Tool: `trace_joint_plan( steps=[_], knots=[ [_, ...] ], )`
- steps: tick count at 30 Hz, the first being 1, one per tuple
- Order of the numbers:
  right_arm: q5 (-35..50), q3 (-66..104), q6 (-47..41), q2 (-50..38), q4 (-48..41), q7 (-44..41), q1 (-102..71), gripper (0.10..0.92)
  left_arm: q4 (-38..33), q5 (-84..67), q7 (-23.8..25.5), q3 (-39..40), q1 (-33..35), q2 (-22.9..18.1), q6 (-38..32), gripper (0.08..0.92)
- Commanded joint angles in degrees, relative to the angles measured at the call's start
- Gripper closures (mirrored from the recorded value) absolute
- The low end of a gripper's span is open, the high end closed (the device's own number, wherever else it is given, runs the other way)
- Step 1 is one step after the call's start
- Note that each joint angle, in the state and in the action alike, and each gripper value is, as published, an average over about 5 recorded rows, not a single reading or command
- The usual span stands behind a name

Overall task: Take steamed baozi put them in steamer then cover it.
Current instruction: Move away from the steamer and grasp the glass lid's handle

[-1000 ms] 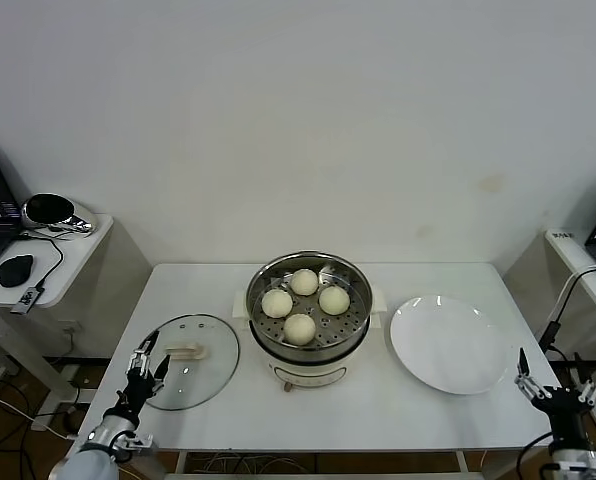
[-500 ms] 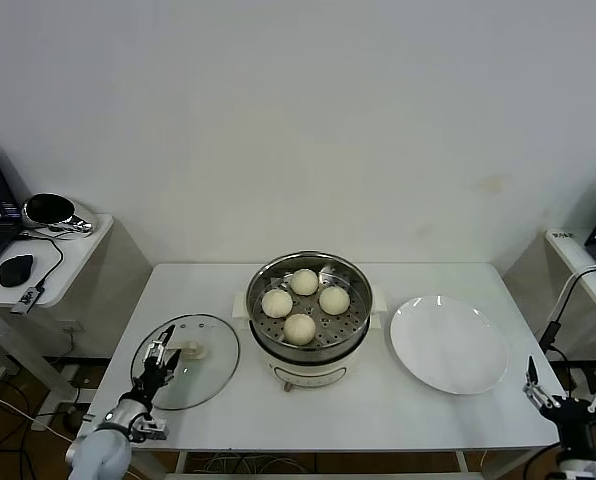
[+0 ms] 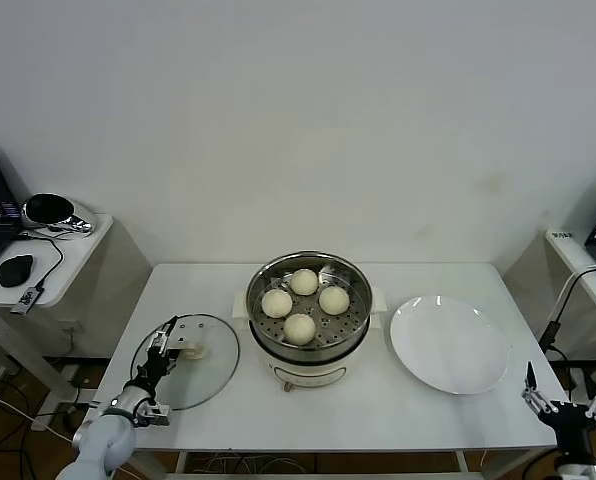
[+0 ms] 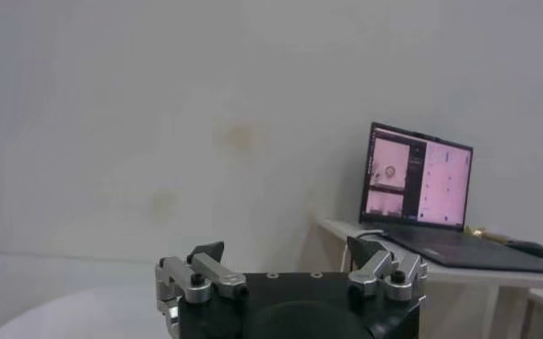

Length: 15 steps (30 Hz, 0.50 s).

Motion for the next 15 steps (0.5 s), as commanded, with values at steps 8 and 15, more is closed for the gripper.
trace_joint_plan(
  steps=[8, 15],
  knots=[
    [-0.6, -0.6, 0.1, 0.2, -0.5, 0.0, 0.1, 0.203, 2.8, -0.2, 0.0, 0.4, -1.4, -0.1, -0.7, 0.502],
    [-0.8, -1.1, 0.4, 0.0, -0.5, -0.2, 0.0, 0.203, 1.7, -4.5, -2.5, 0.2, -0.8, 0.1, -0.6, 0.701]
  ],
)
